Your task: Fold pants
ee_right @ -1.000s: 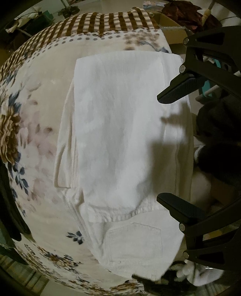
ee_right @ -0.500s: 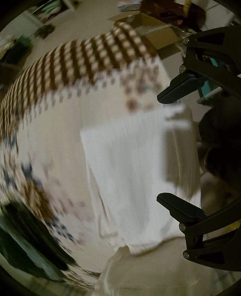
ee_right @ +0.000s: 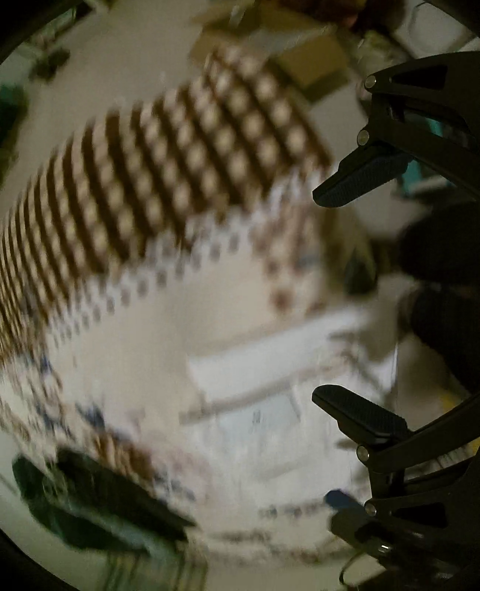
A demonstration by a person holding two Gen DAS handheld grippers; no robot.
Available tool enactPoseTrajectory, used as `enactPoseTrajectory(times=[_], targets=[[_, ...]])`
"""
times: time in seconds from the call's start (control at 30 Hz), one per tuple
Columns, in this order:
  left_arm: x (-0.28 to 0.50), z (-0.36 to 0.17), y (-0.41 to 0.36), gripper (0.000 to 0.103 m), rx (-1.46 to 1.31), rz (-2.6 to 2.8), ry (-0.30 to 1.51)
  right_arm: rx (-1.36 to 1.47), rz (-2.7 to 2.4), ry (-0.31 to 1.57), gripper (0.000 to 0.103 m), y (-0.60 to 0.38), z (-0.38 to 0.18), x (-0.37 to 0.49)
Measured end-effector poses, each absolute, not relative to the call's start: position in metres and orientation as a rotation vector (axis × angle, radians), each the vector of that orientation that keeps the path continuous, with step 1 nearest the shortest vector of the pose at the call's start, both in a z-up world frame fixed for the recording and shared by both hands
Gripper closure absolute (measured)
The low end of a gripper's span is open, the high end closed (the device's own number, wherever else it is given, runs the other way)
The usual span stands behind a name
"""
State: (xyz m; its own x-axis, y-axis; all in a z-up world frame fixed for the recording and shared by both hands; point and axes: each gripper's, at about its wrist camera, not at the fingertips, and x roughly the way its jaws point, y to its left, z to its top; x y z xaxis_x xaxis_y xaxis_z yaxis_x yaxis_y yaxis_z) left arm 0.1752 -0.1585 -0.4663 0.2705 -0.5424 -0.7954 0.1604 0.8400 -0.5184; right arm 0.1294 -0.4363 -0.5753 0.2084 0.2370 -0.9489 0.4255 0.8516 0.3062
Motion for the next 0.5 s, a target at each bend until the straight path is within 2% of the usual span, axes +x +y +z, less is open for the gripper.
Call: enactPoseTrajectory(times=[0.13,0.33,0.37,0.4,0.47,0.5], targets=[[0.198,-0.48,-0.101,0.005,-0.252,-0.256,1.23,0.607,0.005,1.354,0.004,-0.41,-0.596,0.168],[0.215,-0.506,-0.04,0.005,-0.125,-0.021,1.28,0.612,0.04,1.415,0.006,-0.375,-0.643,0.211],[0.217,-0.508,-0.035,0.005,-0.117,-0.001,1.28,0.576,0.024,1.389,0.013,-0.371,-0.641,0.213],[0.219,-0.511,-0.036,0.005,-0.11,0.008,1.278,0.521,0.008,1.378,0.024,-0.365,-0.637,0.214],[0.218,-0.513,-0.033,0.005,-0.112,0.019,1.284,0.364,-0.028,1.385,0.03,-0.348,-0.628,0.212],[0.22,-0.513,-0.036,0.005,-0.116,0.02,1.288,0.346,-0.035,1.373,0.03,-0.344,-0.622,0.208]])
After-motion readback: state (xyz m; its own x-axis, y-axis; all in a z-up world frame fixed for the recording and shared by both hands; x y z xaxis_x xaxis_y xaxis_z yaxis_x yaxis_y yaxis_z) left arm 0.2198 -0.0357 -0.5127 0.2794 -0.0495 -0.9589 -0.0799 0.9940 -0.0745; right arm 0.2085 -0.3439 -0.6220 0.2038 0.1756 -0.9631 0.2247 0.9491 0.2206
